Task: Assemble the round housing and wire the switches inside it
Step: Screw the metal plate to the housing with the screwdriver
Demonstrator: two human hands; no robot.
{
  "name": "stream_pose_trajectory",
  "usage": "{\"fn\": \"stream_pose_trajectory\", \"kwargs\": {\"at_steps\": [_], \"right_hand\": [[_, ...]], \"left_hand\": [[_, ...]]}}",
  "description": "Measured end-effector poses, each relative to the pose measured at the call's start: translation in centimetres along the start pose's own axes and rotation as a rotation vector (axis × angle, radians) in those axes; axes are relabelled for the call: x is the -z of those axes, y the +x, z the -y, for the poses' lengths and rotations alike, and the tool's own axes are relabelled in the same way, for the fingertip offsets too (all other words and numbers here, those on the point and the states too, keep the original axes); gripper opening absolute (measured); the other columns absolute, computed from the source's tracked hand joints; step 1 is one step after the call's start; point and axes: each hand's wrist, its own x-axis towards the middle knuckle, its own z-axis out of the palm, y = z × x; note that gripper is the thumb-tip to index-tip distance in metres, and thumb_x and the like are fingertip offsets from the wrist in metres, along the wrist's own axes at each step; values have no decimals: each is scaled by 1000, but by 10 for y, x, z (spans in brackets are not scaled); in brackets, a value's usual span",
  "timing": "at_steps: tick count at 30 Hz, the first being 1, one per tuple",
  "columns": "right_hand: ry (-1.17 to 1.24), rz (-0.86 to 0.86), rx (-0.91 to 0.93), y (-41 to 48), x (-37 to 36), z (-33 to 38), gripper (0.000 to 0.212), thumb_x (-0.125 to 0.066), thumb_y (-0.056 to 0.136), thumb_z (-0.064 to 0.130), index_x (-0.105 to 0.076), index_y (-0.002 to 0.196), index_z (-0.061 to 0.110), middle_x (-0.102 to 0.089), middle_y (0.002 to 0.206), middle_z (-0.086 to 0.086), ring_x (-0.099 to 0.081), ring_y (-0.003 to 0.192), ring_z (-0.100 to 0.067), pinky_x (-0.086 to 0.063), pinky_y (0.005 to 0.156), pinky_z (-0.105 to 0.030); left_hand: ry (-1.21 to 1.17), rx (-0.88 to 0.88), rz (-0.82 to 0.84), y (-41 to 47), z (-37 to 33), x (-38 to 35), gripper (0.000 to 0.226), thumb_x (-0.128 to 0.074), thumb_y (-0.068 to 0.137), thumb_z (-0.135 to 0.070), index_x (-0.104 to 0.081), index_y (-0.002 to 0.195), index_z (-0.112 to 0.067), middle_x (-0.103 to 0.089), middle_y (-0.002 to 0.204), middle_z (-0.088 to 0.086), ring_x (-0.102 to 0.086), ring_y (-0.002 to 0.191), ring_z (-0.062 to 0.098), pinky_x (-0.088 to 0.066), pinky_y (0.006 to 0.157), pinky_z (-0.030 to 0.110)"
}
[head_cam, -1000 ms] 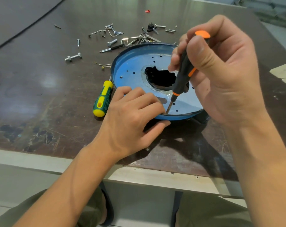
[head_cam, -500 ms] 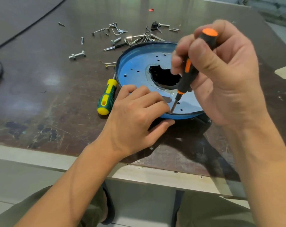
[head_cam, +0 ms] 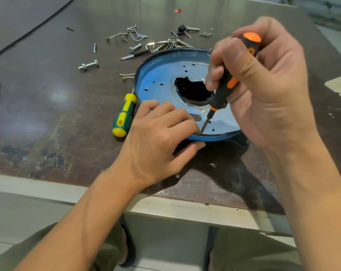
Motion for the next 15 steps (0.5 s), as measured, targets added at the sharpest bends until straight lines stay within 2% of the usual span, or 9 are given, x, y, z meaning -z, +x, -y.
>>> {"fn": "stream_pose_trajectory", "kwargs": {"at_steps": [2, 4, 6, 8, 10, 12, 14, 15], "right_hand": [[-13, 7, 10, 1, 0, 0, 13, -55, 97, 4, -47, 91, 11, -59, 77, -10, -52, 63, -21, -45, 59, -33], [38, 47, -32, 1, -3, 0, 13, -48, 103, 21, -47, 94, 11, -54, 77, -9, -47, 62, -20, -40, 58, -32], [95, 68, -96, 1, -3, 1, 36, -30, 106, 36, -51, 106, 7, -52, 81, -10, -47, 66, -20, -40, 61, -33], [120, 66, -116, 0, 0, 0, 43, -20, 107, 29, -52, 116, 2, -53, 89, -10, -49, 74, -19, -42, 68, -33], [105, 62, -102, -1, 5, 0, 33, -26, 107, 17, -54, 112, 0, -56, 92, -9, -52, 80, -19, -45, 75, -32], [34, 72, -53, -2, 4, 0, 18, -36, 103, 8, -52, 106, 1, -59, 90, -9, -56, 80, -22, -49, 80, -37], [3, 70, -14, -1, 3, -1, 5, -47, 98, 0, -48, 100, 4, -58, 82, -11, -58, 73, -24, -50, 77, -41], [-2, 58, -4, 0, 1, 0, 8, -50, 97, -1, -46, 97, 6, -53, 78, -12, -55, 67, -23, -48, 71, -40]], "left_hand": [[2, 1, -2, 0, 0, 0, 25, -66, 90, -40, -70, 86, -16, -69, 93, -4, -59, 84, 22, -40, 79, 42], [6, 0, -3, 0, 0, -1, 25, -66, 90, -40, -70, 87, -15, -69, 92, -4, -59, 83, 22, -40, 79, 42], [6, -2, -5, 0, 0, -1, 25, -67, 89, -40, -71, 87, -15, -69, 93, -3, -59, 84, 22, -40, 79, 41], [4, -6, -8, 0, 0, 0, 24, -68, 89, -39, -71, 88, -15, -70, 93, -3, -59, 84, 22, -40, 79, 41], [3, -8, -3, 0, -1, 0, 24, -68, 89, -39, -71, 89, -15, -70, 93, -3, -59, 84, 22, -40, 79, 41], [2, -6, -4, 0, -1, 0, 24, -68, 89, -39, -71, 89, -15, -70, 93, -2, -59, 84, 23, -40, 79, 41], [0, -3, -6, 0, 0, 0, 25, -68, 89, -39, -71, 88, -15, -70, 93, -3, -60, 84, 23, -40, 78, 42], [-1, -4, -6, 0, -1, 0, 25, -68, 89, -39, -71, 88, -15, -70, 93, -3, -60, 83, 23, -40, 78, 43]]}}
